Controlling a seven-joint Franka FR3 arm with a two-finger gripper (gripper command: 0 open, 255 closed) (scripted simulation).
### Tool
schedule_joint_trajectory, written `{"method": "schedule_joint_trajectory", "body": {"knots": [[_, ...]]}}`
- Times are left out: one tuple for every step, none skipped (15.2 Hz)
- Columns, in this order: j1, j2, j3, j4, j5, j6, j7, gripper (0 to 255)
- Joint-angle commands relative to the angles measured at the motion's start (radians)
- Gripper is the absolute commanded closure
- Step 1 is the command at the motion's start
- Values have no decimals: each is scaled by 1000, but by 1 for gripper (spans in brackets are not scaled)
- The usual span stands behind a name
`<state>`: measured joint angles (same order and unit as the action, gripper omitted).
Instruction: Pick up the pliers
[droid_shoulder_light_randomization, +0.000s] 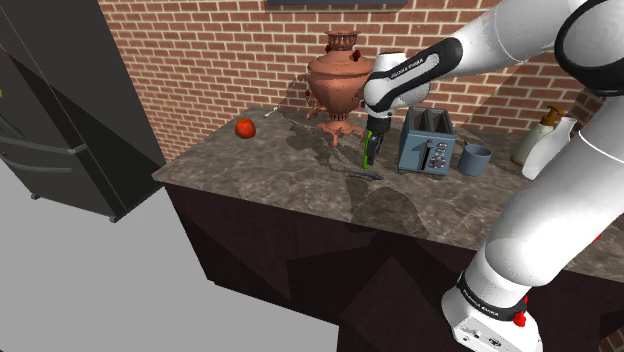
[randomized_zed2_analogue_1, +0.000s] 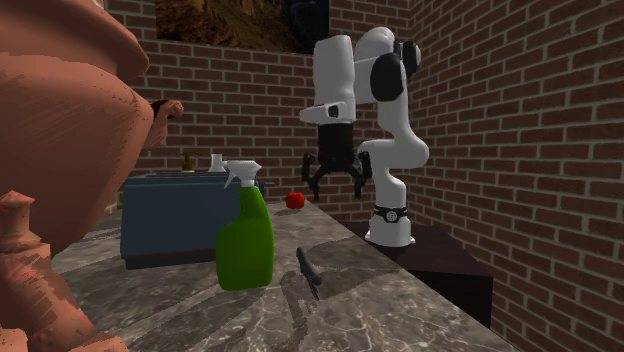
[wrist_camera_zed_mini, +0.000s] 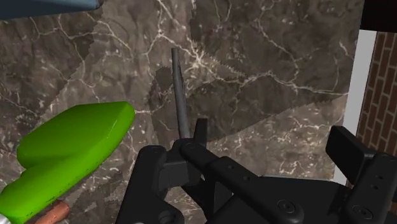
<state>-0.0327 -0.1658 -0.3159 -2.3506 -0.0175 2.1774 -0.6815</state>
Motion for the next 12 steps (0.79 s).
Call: {"method": "schedule_joint_trajectory", "body": {"knots": [[-2,84,-21,39,24,31,-62,0],[-4,127,-29,61,39,43,-91,0],[-7,169,-34,84,55,54,-119,0],[-11,212,-38,109,71,64,-148,0],[-17,255,-41,135,88,73,-177,0],[-24,299,-41,162,105,80,-204,0],[-32,342,-40,190,121,86,-231,0],[-40,379,-38,216,135,90,-253,0],[-42,388,-36,213,140,102,-256,0],[-44,397,-34,209,145,114,-260,0],[-45,406,-32,207,150,125,-263,0],[-46,416,-30,204,155,137,-267,0]]}}
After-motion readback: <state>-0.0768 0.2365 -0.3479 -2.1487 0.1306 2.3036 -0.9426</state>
